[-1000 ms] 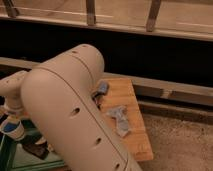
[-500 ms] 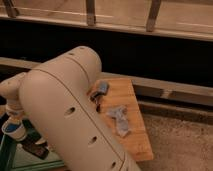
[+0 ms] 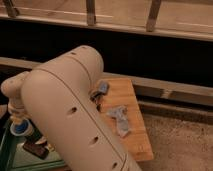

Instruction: Stack cups into tray

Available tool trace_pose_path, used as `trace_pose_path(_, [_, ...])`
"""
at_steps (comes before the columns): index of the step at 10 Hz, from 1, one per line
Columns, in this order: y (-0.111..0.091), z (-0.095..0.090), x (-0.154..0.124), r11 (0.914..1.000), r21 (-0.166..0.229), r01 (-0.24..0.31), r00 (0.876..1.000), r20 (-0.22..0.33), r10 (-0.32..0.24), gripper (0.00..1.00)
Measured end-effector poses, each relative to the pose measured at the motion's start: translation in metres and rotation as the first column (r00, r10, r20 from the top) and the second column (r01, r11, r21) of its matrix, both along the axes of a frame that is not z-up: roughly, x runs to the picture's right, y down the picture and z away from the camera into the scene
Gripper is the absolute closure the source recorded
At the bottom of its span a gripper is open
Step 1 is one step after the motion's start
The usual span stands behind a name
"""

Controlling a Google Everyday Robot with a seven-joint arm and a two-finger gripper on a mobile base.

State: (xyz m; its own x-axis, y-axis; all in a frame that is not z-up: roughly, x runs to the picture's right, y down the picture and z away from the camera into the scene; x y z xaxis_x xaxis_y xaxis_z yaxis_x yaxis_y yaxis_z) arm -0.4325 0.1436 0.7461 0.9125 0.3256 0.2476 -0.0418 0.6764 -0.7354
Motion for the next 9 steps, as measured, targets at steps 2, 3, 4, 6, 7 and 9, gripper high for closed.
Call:
trace_pose_path(2, [-0.003,0.0,0.004,0.9998,-0.007,-0.016,1.0,0.002,0.016,0.25])
trace_pose_path(3, [-0.005,-0.001,0.005,0.9997,-0.007,-0.023,1.0,0.004,0.023,0.25])
trace_pose_path(4, [-0.008,-0.003,0.006,0.9995,-0.002,-0.031,1.0,0.004,0.031,0.25])
trace_pose_path(6, [-0.024,-0.006,0.013,0.9977,0.023,-0.063,0.998,-0.006,0.063,0.25])
trace_pose_path(7, [-0.039,-0.009,0.021,0.9952,0.047,-0.086,0.996,-0.016,0.087,0.25])
trace_pose_path(9, [-0.063,-0.008,0.035,0.9878,0.078,-0.135,0.99,-0.037,0.138,0.25])
